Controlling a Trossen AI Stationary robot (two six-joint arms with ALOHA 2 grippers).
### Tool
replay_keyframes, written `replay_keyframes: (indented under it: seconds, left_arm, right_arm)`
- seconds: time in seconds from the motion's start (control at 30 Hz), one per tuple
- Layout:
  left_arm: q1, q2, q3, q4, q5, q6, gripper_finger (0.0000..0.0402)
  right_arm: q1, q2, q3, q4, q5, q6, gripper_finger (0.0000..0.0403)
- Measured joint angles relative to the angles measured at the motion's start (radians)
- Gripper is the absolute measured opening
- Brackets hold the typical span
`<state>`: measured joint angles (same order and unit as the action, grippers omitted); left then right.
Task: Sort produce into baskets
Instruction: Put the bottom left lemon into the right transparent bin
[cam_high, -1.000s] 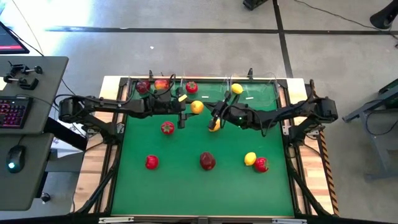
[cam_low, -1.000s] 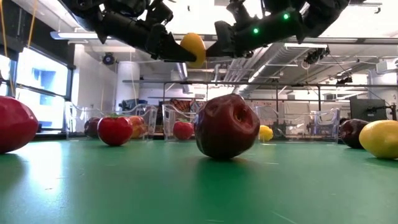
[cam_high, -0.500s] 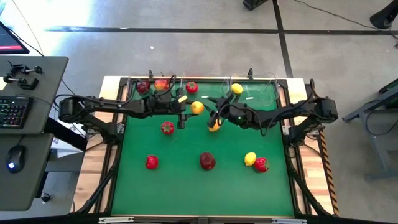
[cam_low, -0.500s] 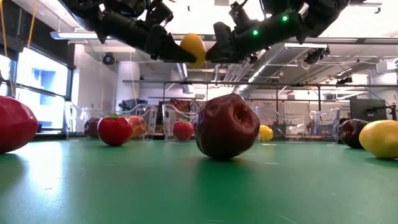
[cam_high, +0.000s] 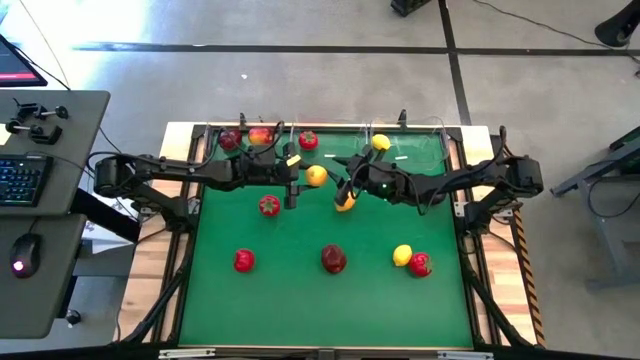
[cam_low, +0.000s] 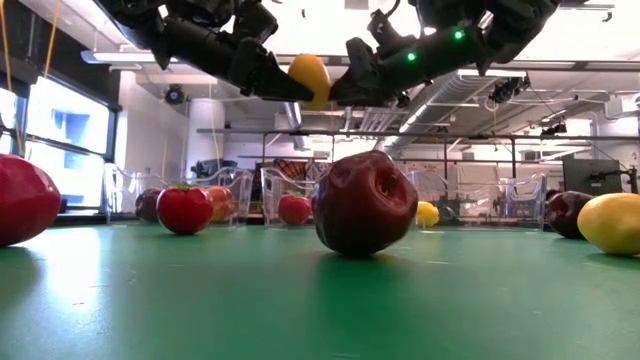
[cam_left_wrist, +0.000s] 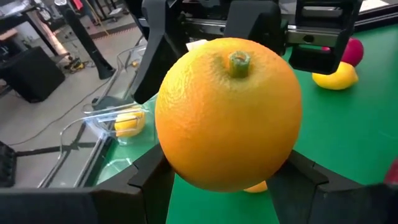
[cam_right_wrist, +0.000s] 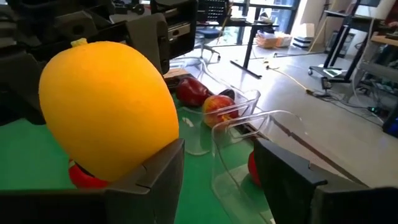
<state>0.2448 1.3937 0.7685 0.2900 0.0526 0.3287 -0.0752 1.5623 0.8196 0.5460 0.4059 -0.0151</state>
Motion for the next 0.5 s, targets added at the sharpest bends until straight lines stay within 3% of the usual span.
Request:
replay_keyframes:
  seconds: [0.33, 0.5]
  left_arm:
    - [0.038, 0.000, -0.004, -0.006, 0.107, -0.005, 0.0195]
    - [0.038, 0.000, -0.004, -0.019, 0.107, -0.004, 0.0195]
  right_arm:
    - [0.000, 0.000, -0.001, -0.004, -0.063, 0.041, 0.0193]
    - [0.002, -0.004, -0.001, -0.016, -0.063, 0.037, 0.0193]
